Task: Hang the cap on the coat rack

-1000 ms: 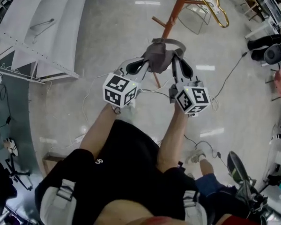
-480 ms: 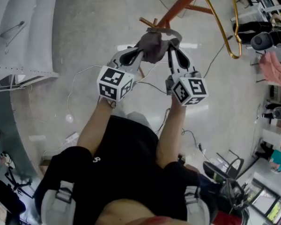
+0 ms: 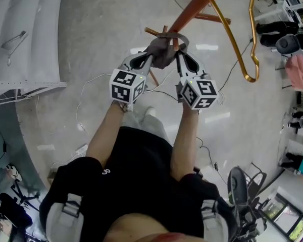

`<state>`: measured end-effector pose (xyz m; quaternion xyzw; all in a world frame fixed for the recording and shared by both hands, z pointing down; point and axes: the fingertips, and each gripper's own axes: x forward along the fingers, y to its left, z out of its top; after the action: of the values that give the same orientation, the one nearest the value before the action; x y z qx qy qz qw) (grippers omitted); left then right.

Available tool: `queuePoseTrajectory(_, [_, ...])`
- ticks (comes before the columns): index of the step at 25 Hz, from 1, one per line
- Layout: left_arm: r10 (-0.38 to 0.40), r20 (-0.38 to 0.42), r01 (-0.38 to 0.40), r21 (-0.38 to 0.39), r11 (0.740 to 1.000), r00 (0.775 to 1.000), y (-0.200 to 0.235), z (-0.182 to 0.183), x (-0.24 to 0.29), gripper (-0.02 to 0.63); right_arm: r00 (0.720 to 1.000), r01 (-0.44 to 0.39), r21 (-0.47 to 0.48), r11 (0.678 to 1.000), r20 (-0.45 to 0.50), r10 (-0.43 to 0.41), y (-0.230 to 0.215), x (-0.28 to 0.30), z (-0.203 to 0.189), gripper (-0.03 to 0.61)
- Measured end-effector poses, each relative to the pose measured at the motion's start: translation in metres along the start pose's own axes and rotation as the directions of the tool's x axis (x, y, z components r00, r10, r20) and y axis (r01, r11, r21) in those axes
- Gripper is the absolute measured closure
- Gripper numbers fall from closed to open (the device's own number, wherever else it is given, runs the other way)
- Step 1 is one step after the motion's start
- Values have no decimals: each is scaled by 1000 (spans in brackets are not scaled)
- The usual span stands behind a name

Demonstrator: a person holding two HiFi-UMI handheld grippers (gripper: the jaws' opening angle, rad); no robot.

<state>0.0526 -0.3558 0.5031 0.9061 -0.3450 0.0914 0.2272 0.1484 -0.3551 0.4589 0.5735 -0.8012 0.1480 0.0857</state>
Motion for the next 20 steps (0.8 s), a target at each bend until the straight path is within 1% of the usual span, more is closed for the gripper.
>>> queuePoseTrajectory(4, [40, -36, -40, 1, 999, 999, 11, -14, 14, 603, 1000, -2, 20, 1000, -28, 2, -5, 13, -16, 575])
queuePoseTrajectory(8, [129, -49, -129, -1, 992, 990, 24, -23, 24, 601, 998, -19, 24, 1000, -65, 21, -5, 22, -30, 575])
queuePoseTrajectory(9, [142, -57, -142, 3, 990, 988, 25, -25, 28, 601, 997, -18, 24, 1000, -72, 20, -6, 24, -31, 575])
queuePoseTrajectory(11, [143, -89, -142, 19, 990, 986, 23, -33, 33, 597, 997, -15, 28, 999, -73, 17, -5, 27, -32, 565])
queuePoseTrajectory(12, [139, -109, -137, 26, 990, 984, 24, -38, 35, 572, 998, -17, 29, 999, -66, 19, -3, 26, -31, 525])
queuePoseTrajectory(13, [134, -125, -132, 23, 991, 983, 26, -43, 35, 512, 998, -22, 24, 999, -60, 23, -1, 25, -28, 478])
queuePoseTrajectory(14, [130, -136, -130, 10, 992, 982, 29, -47, 33, 463, 998, -28, 14, 1000, -57, 28, 1, 22, -25, 455])
queuePoseTrajectory(15, [122, -137, -125, -11, 992, 983, 33, -50, 29, 446, 998, -33, 6, 999, -55, 33, 4, 18, -22, 437])
queuePoseTrajectory(16, [112, -126, -117, -34, 993, 986, 36, -50, 23, 440, 998, -39, 0, 999, -51, 38, 6, 13, -20, 433])
queuePoseTrajectory(18, [98, -72, -103, -64, 993, 993, 36, -41, 9, 440, 999, -42, -6, 999, -30, 42, 5, 1, -17, 433])
queuePoseTrajectory(20, [107, -5, -107, -60, 992, 994, 32, -24, -4, 440, 1000, -28, -12, 1000, 5, 28, -1, -10, -12, 440])
